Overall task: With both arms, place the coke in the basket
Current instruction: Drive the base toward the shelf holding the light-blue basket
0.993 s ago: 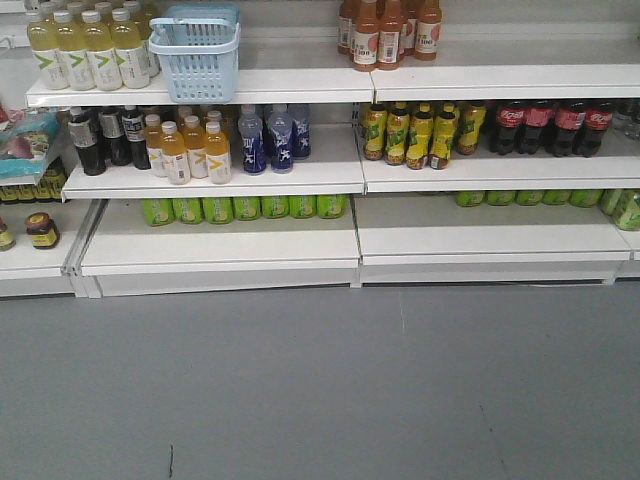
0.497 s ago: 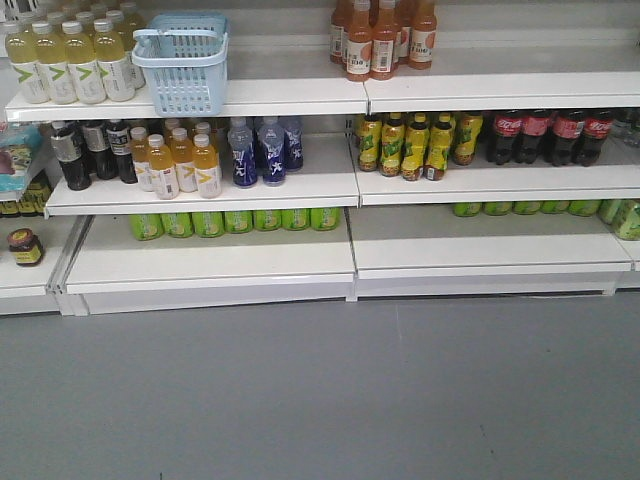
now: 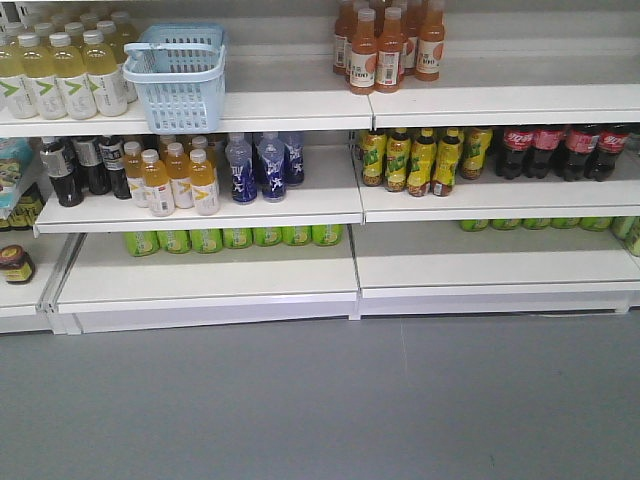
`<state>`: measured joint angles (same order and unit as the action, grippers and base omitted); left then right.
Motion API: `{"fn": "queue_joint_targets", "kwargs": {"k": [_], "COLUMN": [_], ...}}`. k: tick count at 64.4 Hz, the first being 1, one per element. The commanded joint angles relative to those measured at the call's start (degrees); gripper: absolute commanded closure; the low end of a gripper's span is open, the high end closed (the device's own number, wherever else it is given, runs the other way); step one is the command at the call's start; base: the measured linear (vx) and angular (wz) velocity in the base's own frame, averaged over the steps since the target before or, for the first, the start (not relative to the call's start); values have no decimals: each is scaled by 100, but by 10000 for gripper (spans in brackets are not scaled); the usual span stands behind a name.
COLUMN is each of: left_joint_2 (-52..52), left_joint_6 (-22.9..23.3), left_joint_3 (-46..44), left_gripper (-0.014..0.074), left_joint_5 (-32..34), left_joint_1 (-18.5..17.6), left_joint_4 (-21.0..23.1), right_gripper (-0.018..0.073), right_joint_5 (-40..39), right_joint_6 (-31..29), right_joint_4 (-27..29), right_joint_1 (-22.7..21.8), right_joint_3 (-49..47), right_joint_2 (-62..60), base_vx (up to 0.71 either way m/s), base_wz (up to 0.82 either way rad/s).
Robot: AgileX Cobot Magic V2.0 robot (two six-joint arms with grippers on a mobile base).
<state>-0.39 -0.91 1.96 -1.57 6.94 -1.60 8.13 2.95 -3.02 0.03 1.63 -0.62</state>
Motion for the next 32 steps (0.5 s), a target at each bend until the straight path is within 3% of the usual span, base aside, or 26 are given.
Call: {"fn": "queue_joint_targets", "kwargs": {"k": [1,32], "left_joint_2": [-113,-113], "left_joint_6": [9,9], "left_joint_3": [-11,-11], "left_gripper": [603,603], "left_joint_5": [413,413], "left_joint_1": [0,0], "left_joint_4": [15,15], "right_gripper": [568,568], "right_joint_5": [-446,-446], "right_joint_6": [19,19], "right_joint_4": [-28,-28], "right_joint_1": [-3,-3], "right_joint_3": [59,59], "right_joint_2": [-102,-102], "base_vx": [12,13], "base_wz": [2,8]}}
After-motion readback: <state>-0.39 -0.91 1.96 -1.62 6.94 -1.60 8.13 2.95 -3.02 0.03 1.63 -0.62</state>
